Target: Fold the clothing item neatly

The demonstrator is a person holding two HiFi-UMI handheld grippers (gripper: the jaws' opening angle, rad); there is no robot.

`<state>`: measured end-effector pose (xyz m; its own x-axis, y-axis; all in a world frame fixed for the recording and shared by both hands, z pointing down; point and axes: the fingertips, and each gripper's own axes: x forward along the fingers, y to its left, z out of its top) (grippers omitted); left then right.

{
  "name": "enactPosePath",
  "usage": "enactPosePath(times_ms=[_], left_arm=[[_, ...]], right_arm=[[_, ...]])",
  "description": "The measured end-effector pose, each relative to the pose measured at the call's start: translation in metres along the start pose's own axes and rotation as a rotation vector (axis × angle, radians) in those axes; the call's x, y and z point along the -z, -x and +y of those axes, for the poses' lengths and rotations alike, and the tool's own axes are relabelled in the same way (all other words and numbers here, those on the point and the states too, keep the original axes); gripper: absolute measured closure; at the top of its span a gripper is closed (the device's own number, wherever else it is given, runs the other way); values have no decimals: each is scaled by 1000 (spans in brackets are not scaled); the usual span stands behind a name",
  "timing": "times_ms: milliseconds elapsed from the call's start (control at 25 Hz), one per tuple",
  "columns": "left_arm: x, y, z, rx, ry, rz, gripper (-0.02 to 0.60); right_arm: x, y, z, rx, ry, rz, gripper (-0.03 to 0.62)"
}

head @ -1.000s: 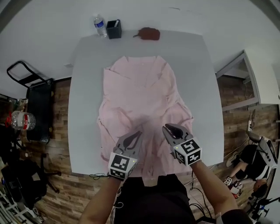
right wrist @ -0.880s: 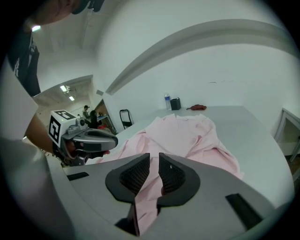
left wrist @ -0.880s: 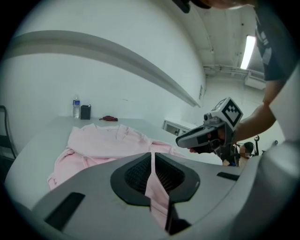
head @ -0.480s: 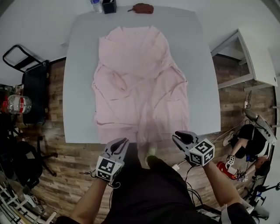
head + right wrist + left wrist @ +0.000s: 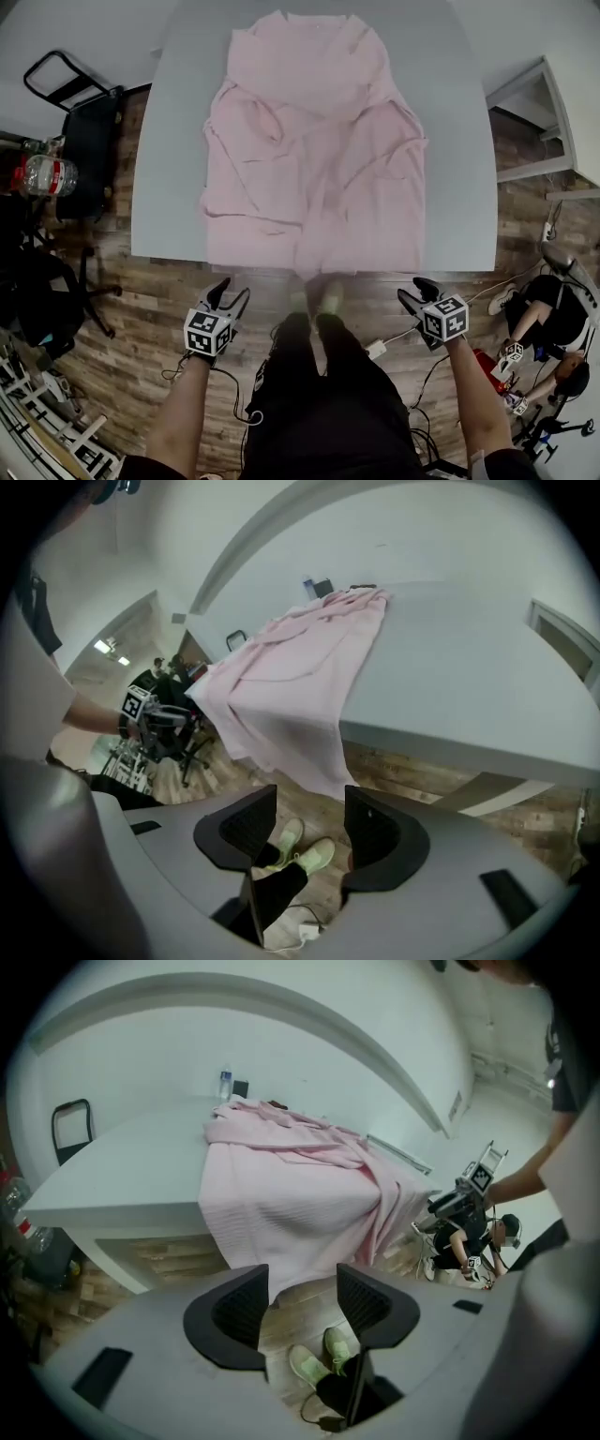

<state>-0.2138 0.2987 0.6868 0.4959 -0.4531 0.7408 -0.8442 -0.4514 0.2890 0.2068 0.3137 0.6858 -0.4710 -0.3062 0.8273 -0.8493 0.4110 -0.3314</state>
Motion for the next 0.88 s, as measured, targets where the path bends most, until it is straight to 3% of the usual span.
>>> enactPosePath(times_ms=[160, 320, 440, 560, 720, 880], left_arm=[[-4, -21, 20, -41, 28, -60, 351], [21, -50, 31, -91, 144, -87, 291], [40, -74, 37, -69, 234, -119, 214], [49, -94, 52, -43, 179, -108, 150], [50, -115, 55, 14, 11, -53, 135], [29, -132, 34, 45, -5, -94, 156]], right_arm=[[-3, -25, -2, 56, -7, -67, 387], [5, -57, -7, 95, -22, -119, 368], [16, -70, -31, 123, 2, -115, 338], [22, -78, -60, 149, 72, -97, 312], [13, -98, -53, 92, 222, -91, 299], [1, -109, -44, 105, 224, -153, 306]])
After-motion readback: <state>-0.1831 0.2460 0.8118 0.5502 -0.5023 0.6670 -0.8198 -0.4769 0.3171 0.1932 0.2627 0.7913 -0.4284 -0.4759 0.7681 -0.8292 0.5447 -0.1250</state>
